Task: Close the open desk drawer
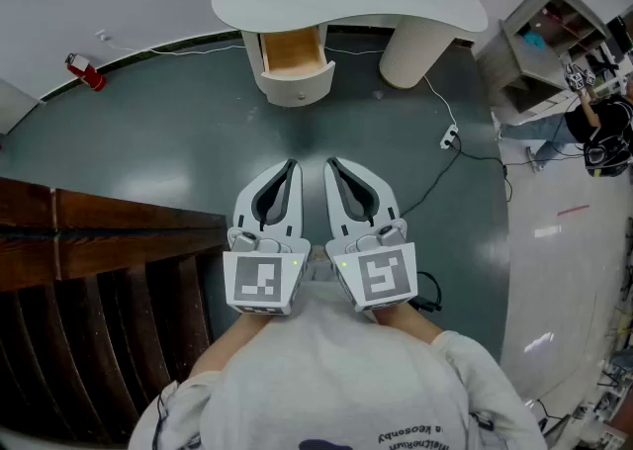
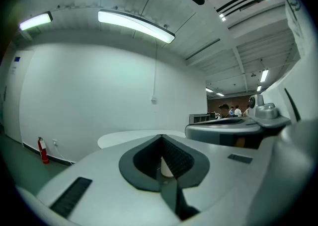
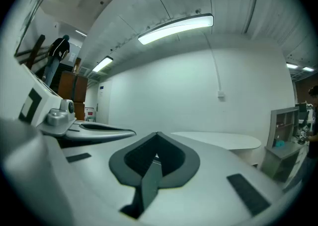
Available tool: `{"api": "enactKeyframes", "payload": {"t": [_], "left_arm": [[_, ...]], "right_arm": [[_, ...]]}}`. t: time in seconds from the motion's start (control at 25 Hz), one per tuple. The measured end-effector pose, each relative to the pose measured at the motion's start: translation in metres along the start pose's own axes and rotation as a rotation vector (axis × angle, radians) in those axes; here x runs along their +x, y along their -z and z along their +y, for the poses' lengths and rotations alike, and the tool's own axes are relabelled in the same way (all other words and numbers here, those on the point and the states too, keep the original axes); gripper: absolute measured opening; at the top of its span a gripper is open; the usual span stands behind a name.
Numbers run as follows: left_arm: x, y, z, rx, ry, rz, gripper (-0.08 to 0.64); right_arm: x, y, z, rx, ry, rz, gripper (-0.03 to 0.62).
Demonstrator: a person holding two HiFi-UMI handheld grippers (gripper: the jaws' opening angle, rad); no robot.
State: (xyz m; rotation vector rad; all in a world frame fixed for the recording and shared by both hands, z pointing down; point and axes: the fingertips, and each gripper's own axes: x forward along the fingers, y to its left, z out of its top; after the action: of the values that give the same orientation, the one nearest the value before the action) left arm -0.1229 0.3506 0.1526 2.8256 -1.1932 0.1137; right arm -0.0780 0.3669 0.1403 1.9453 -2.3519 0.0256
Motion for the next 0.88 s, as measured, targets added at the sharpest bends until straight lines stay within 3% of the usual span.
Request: {"api": "enactKeyframes", "payload": {"t": [0.52,0.88], "left_arm": [[-0.015,0.010,0.033,-0.041,0.022,0.005,0.010],[-0.018,0.022,0.046,-0.048,0.066,0.012,0.010]], "right_arm": [[0.014,0.003,0.030,-0.016,0.002,0.015,0.015],[0.016,0.016,0.030,-0.003,0.059,0.033,0.017]]}}
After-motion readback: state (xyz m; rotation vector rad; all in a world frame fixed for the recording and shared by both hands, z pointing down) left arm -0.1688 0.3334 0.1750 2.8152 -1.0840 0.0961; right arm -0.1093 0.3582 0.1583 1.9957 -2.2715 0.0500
